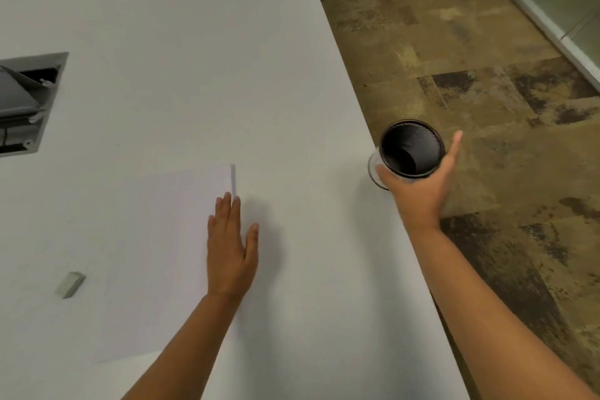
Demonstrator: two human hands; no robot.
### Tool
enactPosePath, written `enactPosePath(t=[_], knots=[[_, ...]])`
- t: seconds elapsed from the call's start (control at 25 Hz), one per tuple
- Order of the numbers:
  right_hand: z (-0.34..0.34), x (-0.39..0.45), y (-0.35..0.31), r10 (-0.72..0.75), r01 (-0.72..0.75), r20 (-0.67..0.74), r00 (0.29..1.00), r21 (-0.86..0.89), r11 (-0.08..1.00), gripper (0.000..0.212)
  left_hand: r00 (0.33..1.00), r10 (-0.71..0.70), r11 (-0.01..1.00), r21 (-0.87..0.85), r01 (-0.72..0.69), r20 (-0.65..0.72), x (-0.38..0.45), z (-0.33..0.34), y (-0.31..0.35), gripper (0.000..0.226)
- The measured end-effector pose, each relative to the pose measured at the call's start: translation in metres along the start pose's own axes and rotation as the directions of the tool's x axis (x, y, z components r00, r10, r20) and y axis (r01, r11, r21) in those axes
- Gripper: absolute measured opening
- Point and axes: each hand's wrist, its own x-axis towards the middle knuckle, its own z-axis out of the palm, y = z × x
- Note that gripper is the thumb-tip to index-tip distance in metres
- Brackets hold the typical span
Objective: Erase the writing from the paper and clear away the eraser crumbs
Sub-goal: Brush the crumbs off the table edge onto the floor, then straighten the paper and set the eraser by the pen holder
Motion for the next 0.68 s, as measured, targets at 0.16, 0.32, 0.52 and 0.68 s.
enactPosePath(t=[0.16, 0.32, 0.52, 0.68], knots=[[0.058, 0.002, -0.015, 0.047, -0.045, 0.189, 0.981, -0.013, 0.999, 0.120, 0.999, -0.032, 0.999, 0.000, 0.032, 0.000, -0.008, -0.023, -0.025, 0.060], [0.082, 0.000, -0.013, 0.082, -0.081, 0.212, 0.974, -0.011, 0.997, 0.122, 0.998, -0.062, 0.998, 0.013, 0.063, -0.017, -0.009, -0.045, -0.049, 0.057], [0.094, -0.006, -0.003, 0.083, -0.075, 0.211, 0.974, -0.046, 0.996, 0.122, 0.993, -0.119, 0.993, 0.016, 0.120, -0.024, -0.003, -0.064, -0.077, 0.054], [0.097, -0.008, -0.007, 0.138, -0.130, 0.195, 0.971, -0.049, 0.990, 0.126, 0.995, -0.098, 0.995, 0.024, 0.098, 0.011, 0.002, -0.069, -0.081, 0.048]])
